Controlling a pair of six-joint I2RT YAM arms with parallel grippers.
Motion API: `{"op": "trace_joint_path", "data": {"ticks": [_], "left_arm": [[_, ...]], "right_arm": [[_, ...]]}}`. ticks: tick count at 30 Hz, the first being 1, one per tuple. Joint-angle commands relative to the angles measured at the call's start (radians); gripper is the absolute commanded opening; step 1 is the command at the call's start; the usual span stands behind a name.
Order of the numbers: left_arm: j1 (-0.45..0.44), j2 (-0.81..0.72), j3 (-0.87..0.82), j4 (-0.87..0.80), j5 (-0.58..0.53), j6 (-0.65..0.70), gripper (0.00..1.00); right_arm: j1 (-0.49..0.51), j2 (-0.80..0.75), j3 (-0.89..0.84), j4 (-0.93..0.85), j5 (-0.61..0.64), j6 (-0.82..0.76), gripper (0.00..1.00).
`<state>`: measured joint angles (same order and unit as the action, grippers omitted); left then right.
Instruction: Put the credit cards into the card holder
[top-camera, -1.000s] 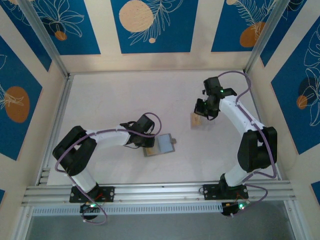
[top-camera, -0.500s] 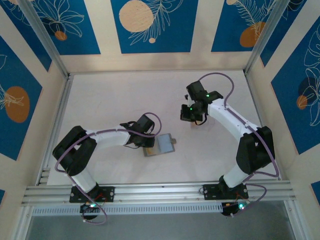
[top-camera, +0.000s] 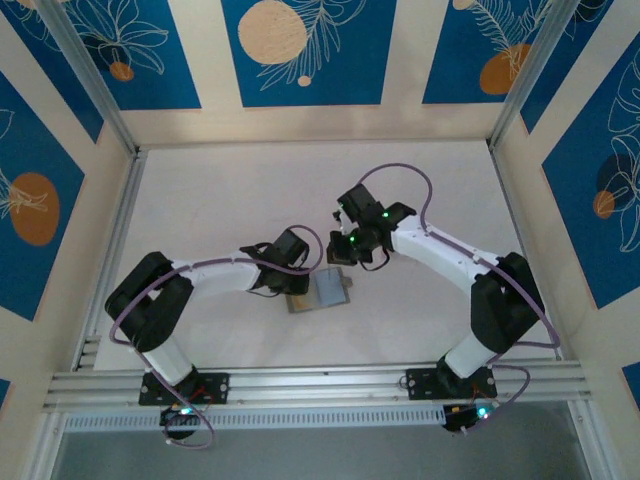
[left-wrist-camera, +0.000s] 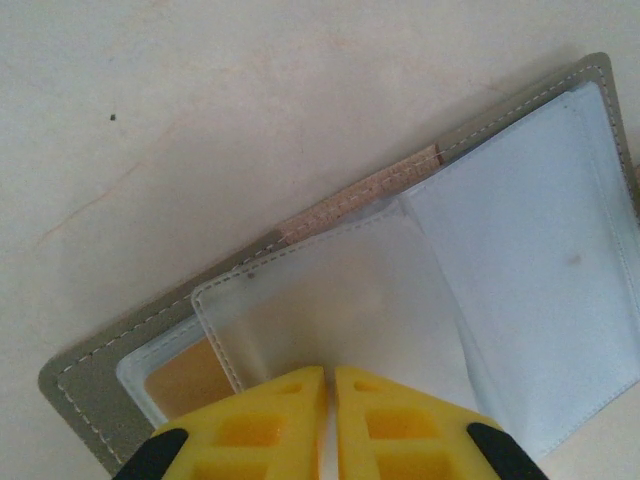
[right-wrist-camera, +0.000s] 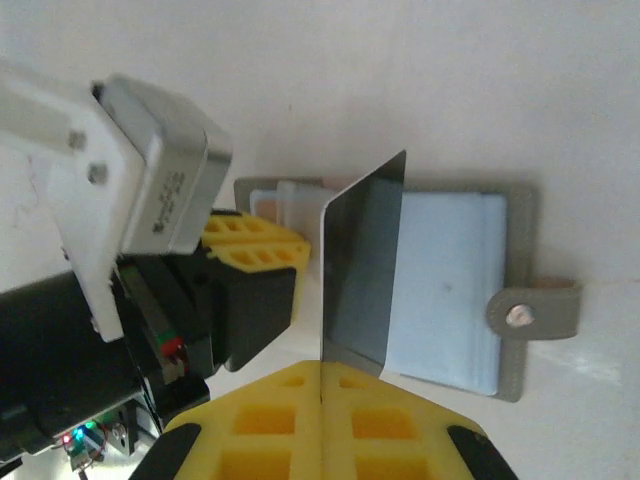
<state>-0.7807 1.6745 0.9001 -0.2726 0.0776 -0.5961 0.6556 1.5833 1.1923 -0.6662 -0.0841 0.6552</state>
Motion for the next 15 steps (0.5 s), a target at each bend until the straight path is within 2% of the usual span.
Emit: {"op": "trace_joint_path", "data": {"ticks": [1, 15], "left_arm": [[-0.014, 0.024, -0.047, -0.080, 0.034, -0.001, 0.11], [-0.012, 0.022, -0.050, -0.078, 0.037, -0.004, 0.11]], "right_arm": [[0.024, 0.015, -0.036, 0.053, -0.047, 0.051, 0.00], [0.027, 0.081, -0.144, 0.202, -0.109, 0.080, 0.00]]}}
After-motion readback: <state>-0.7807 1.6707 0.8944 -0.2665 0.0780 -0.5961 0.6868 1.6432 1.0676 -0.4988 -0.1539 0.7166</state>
